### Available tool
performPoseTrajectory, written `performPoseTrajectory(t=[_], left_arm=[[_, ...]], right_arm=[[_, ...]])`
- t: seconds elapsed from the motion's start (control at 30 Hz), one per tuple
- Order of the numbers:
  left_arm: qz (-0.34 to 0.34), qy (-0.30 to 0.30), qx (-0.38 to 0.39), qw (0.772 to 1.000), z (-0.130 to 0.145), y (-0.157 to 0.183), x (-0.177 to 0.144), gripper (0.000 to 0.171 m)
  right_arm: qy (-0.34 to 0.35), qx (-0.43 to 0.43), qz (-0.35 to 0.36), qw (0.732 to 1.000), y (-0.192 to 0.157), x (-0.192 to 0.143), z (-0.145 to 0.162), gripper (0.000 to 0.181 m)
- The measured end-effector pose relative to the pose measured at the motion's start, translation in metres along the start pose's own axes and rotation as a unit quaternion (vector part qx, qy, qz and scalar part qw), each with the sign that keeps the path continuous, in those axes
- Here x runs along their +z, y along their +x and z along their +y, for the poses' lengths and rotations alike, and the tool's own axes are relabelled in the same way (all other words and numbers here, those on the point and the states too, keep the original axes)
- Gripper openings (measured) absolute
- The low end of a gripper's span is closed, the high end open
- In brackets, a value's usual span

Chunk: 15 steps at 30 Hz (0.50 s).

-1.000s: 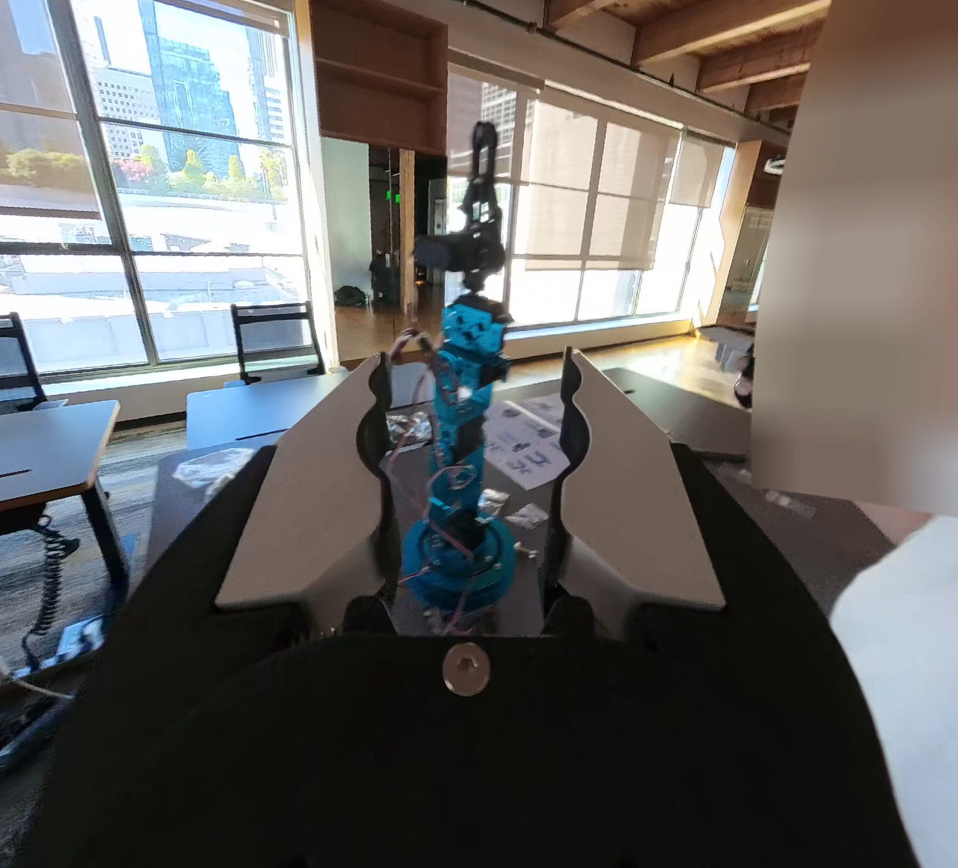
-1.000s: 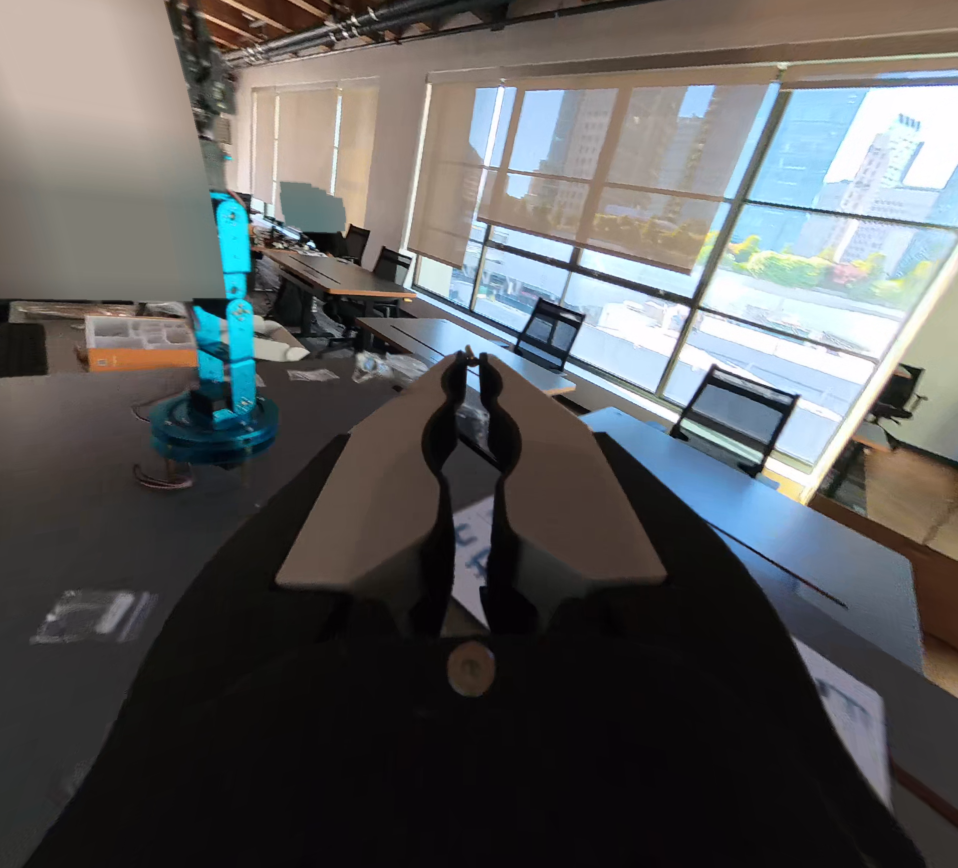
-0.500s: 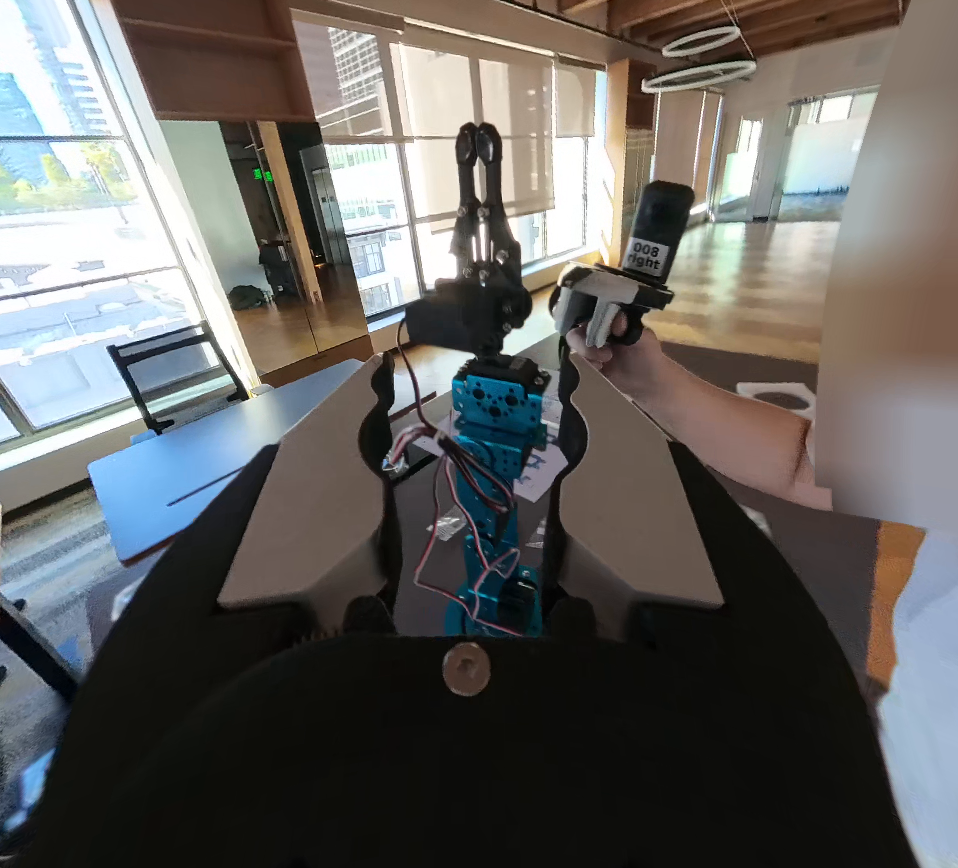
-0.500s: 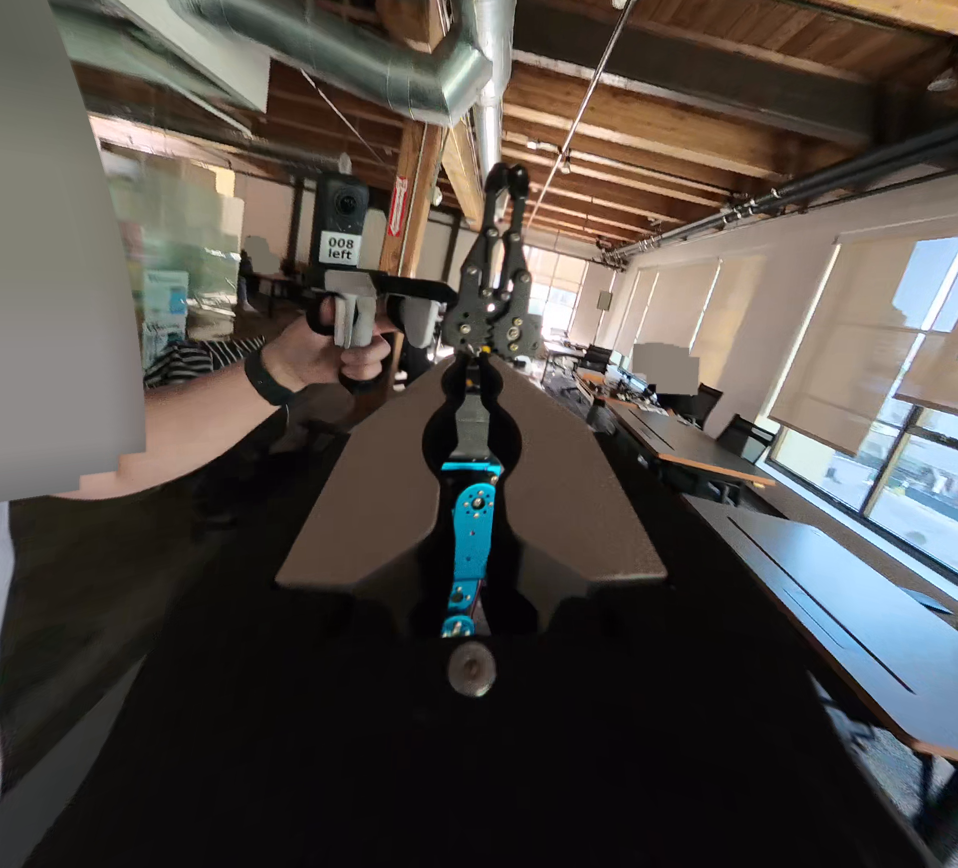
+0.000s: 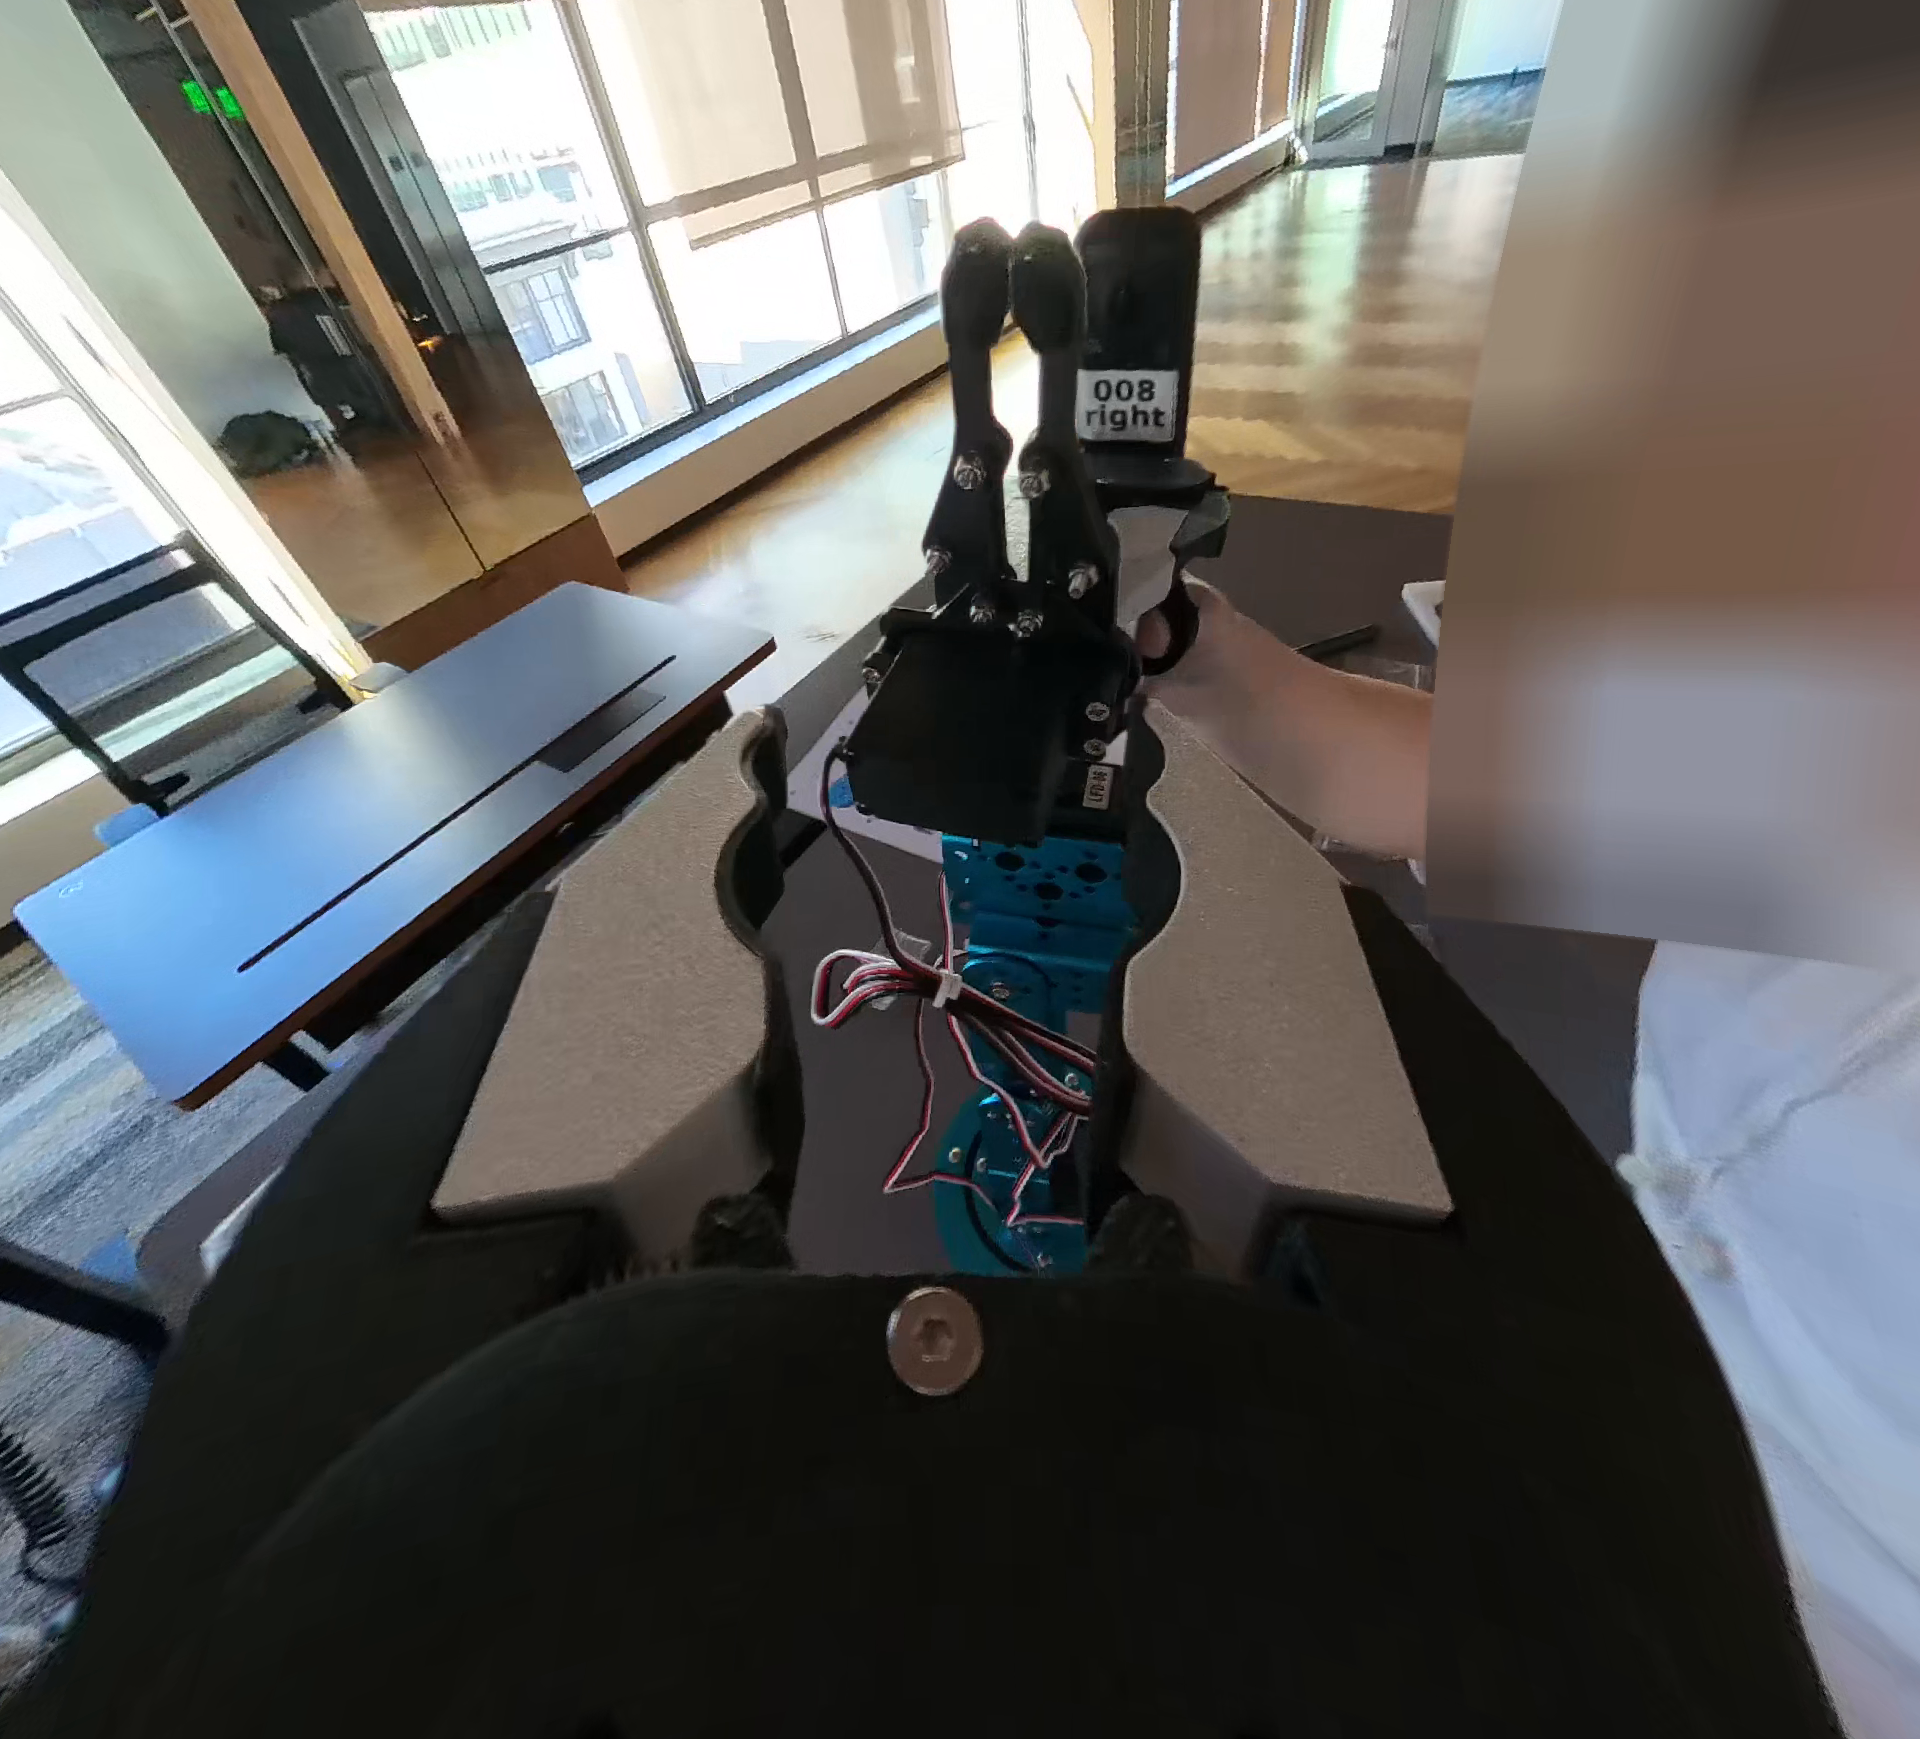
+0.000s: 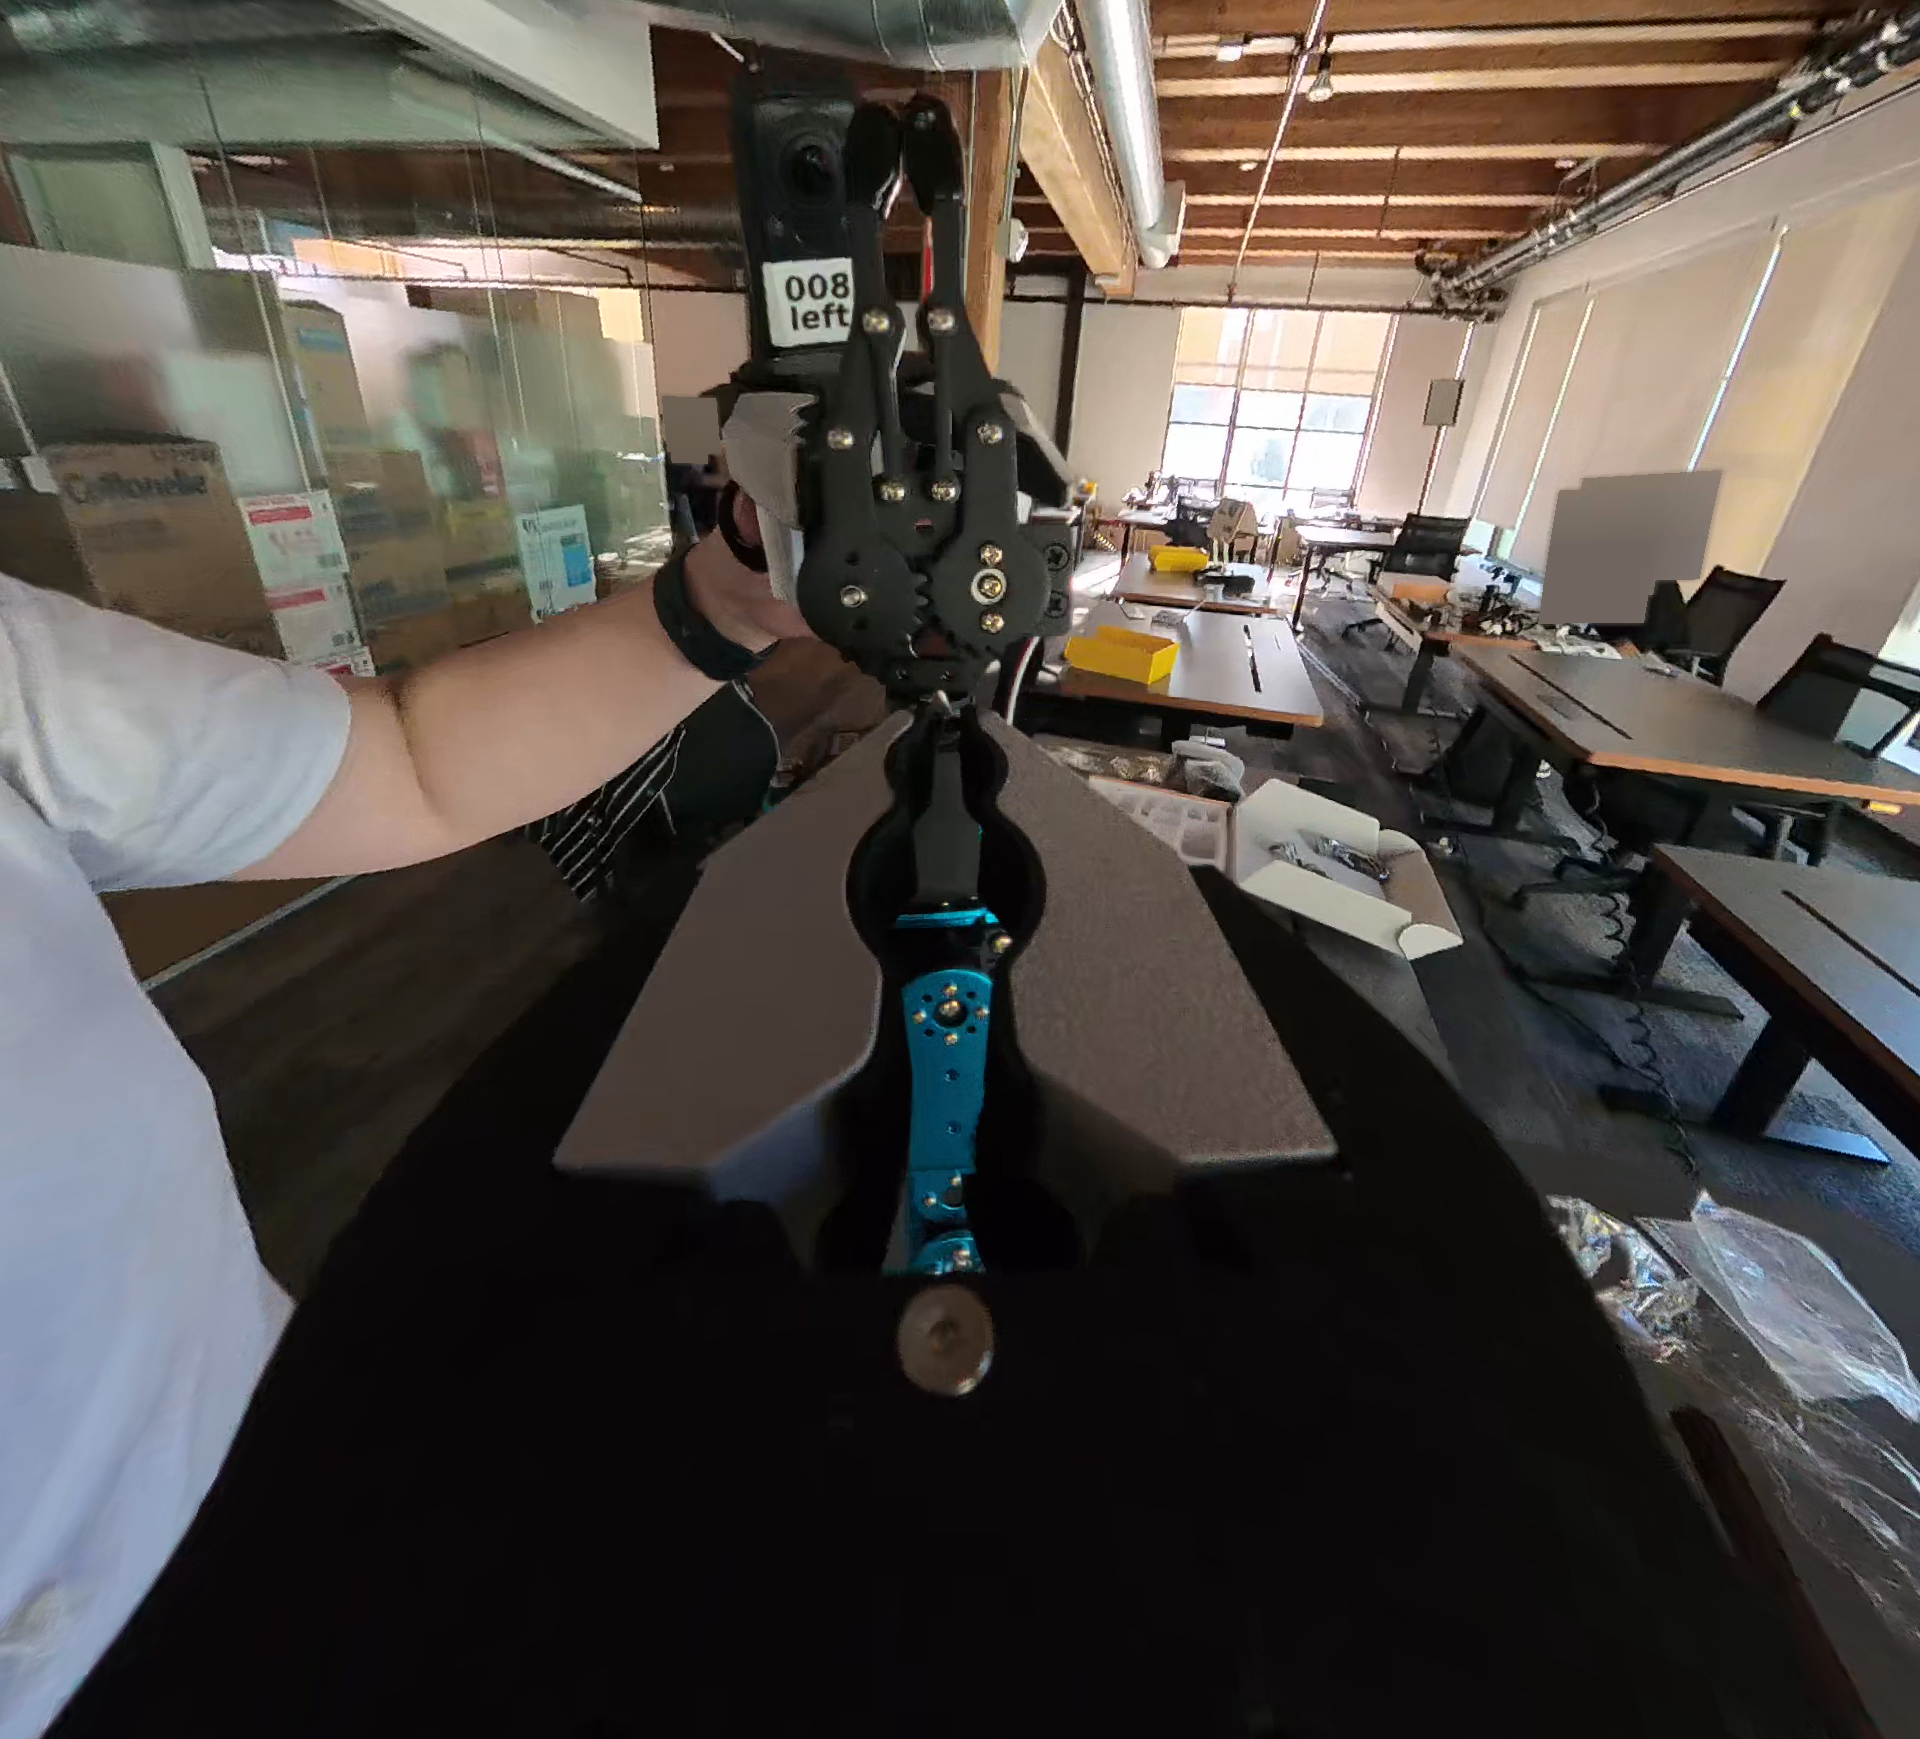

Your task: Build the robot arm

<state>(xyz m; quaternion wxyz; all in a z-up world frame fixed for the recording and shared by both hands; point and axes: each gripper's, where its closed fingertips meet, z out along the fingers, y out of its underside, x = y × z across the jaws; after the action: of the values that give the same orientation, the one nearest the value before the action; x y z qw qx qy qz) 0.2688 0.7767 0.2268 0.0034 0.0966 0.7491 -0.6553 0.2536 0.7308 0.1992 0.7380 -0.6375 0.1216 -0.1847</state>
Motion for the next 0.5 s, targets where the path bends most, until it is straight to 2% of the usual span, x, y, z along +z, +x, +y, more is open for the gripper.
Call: performPoseTrajectory(t=[0.17, 0.5], left_arm=[[0.017, 0.0, -0.009, 1.0, 0.005, 0.0, 0.001, 0.052], [0.021, -0.002, 0.001, 1.0, 0.01, 0.0, 0.004, 0.044]], right_arm=[[-0.048, -0.002, -0.006, 0.999, 0.001, 0.012, 0.004, 0.002], [-0.082, -0.011, -0.013, 0.996, 0.002, 0.022, 0.005, 0.002]])
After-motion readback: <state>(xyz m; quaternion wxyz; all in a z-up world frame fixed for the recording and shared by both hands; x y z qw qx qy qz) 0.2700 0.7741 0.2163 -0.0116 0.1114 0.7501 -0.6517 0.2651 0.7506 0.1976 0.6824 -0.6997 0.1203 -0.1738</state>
